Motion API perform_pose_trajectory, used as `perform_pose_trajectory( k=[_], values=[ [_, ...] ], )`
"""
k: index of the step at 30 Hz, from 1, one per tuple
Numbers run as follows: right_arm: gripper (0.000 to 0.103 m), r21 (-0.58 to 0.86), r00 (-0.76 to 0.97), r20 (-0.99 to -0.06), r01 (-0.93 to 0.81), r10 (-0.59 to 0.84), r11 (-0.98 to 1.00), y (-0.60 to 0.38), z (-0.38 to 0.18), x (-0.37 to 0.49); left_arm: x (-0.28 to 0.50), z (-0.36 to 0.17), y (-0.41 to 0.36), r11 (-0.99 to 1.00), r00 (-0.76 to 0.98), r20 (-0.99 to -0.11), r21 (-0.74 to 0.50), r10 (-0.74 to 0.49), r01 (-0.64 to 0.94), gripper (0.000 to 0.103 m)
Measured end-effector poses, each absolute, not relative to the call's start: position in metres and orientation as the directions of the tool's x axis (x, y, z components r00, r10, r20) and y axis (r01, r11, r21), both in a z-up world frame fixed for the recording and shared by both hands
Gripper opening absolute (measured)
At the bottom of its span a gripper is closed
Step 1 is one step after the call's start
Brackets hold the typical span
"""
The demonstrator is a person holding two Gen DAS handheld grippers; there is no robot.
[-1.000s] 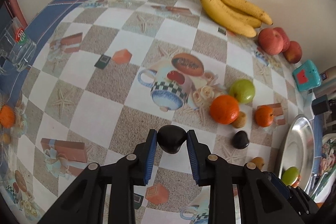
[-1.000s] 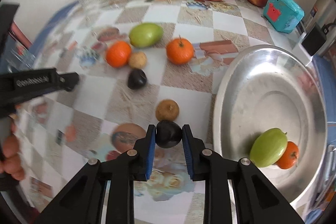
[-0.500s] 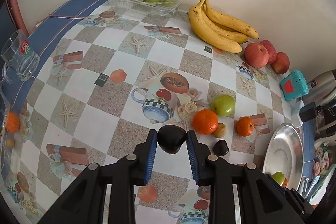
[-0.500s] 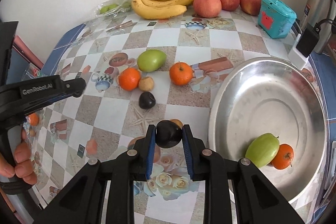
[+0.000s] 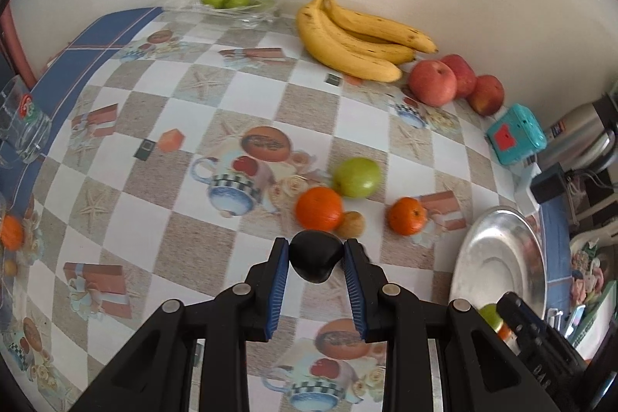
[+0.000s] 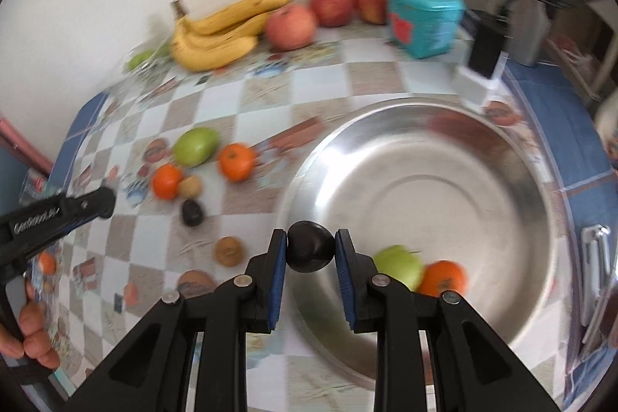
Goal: Organize fruits
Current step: 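Carry both dark plums over the steel bowl beside the pear and orange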
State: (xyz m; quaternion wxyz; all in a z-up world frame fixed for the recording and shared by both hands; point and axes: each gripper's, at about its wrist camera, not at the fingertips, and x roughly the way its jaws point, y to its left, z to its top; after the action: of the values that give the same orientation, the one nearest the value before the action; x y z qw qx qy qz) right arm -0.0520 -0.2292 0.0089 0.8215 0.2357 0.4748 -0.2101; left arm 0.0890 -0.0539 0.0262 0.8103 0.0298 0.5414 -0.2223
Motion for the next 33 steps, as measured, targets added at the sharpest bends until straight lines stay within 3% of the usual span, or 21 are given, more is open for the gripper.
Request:
perform_pose_trajectory(
  k=[15, 33],
  values=[
    [0.026, 0.157, 0.403, -0.88, 0.746, -0.252, 0.647, -0.299, 0.014, -0.116, 0.017, 0.032, -0.142, 0.761, 0.249, -0.887, -0.158, -0.39, 0.63, 0.031],
    [0.026, 0.158, 0.412, -0.875, 0.738, -0.253, 0.657, -0.302, 0.01, -0.118, -0.016, 0.011, -0.18, 0.67, 0.245, -0.885, -0.096, -0.395, 0.736, 0.031]
  ],
)
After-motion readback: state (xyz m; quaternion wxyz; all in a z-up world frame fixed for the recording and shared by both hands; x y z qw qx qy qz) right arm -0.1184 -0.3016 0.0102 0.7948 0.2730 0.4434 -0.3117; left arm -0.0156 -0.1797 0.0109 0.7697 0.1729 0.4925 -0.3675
